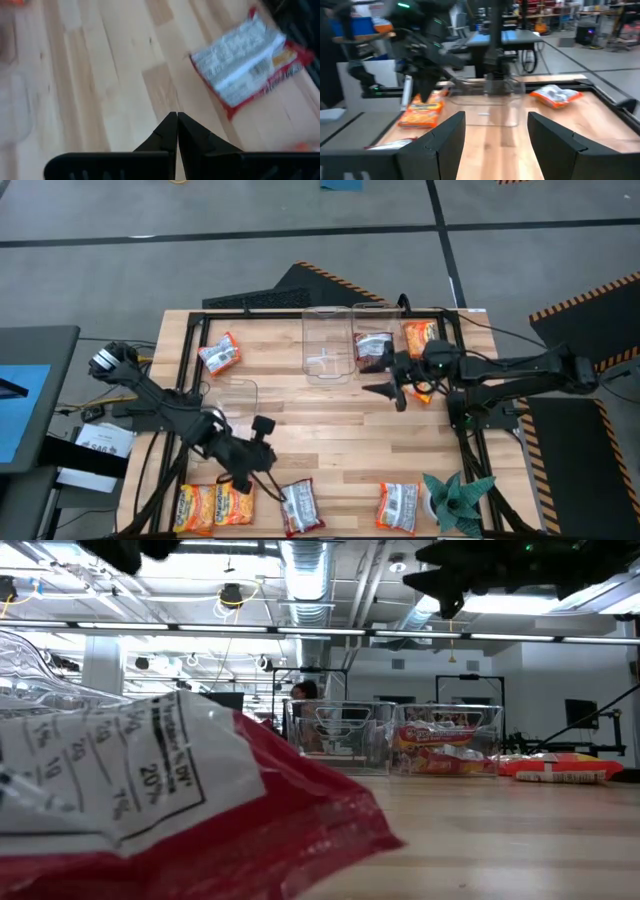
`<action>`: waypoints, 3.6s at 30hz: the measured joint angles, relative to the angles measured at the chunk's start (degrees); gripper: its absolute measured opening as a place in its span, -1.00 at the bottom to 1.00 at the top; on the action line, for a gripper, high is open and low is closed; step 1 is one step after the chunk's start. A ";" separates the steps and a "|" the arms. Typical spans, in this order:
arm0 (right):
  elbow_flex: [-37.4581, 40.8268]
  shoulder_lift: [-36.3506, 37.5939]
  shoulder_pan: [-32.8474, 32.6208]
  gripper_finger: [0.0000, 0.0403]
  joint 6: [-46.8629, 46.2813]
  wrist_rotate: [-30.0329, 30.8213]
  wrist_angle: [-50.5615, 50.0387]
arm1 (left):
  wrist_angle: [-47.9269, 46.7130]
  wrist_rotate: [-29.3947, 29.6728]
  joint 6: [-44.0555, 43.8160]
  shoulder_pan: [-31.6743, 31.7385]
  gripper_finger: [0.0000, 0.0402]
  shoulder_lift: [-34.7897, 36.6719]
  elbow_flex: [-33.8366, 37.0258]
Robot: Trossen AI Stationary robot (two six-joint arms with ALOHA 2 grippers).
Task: Sort Maruchan noodles
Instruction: Put the red noodle pack into the top right transparent bin
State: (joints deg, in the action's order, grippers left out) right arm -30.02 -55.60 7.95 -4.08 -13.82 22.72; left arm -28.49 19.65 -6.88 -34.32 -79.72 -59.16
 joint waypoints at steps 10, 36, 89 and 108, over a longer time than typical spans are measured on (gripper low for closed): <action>-0.10 -6.18 -8.91 0.19 -2.05 0.32 3.80 | 33.81 -3.00 14.28 11.21 -1.00 19.86 24.04; -38.71 -60.29 -31.56 -0.96 -2.91 1.53 -2.08 | 43.06 -0.26 6.68 17.69 -1.00 25.76 27.68; -39.04 -41.24 -28.73 -0.79 -20.04 36.12 -57.06 | 42.53 5.30 3.61 12.01 -1.00 25.76 27.65; -43.07 -48.32 -23.22 0.22 9.94 21.24 -62.36 | 41.94 6.77 4.72 12.01 -1.00 25.74 27.65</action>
State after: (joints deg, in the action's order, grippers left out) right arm -73.09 -103.92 -15.27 5.87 7.42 -39.64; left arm 13.45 26.41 -2.15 -22.31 -53.98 -31.51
